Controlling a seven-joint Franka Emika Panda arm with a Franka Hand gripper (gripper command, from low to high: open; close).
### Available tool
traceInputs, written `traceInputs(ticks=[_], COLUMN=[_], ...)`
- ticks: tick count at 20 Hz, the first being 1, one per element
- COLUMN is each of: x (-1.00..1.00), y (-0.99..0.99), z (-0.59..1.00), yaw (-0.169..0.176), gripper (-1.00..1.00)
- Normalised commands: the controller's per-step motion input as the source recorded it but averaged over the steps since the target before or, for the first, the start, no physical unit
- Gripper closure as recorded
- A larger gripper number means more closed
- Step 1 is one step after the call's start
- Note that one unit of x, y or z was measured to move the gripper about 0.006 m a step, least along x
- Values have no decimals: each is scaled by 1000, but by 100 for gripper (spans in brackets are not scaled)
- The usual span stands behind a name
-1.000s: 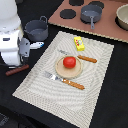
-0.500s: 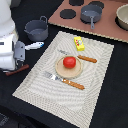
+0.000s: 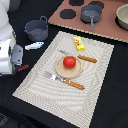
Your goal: Interact with the objects in diverse but meaningful ways.
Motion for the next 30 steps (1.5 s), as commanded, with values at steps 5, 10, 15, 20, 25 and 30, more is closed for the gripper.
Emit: traceInputs(ticks=[5,10,15,20,25,30], x=[204,147,139,129,107,141], y=[-151,-147,-150,-178,-214,-201], z=[-130,-171,-184,-193,-196,-86], yaw=[0,0,0,0,0,0], gripper=[-100,-100,100,100,100,100])
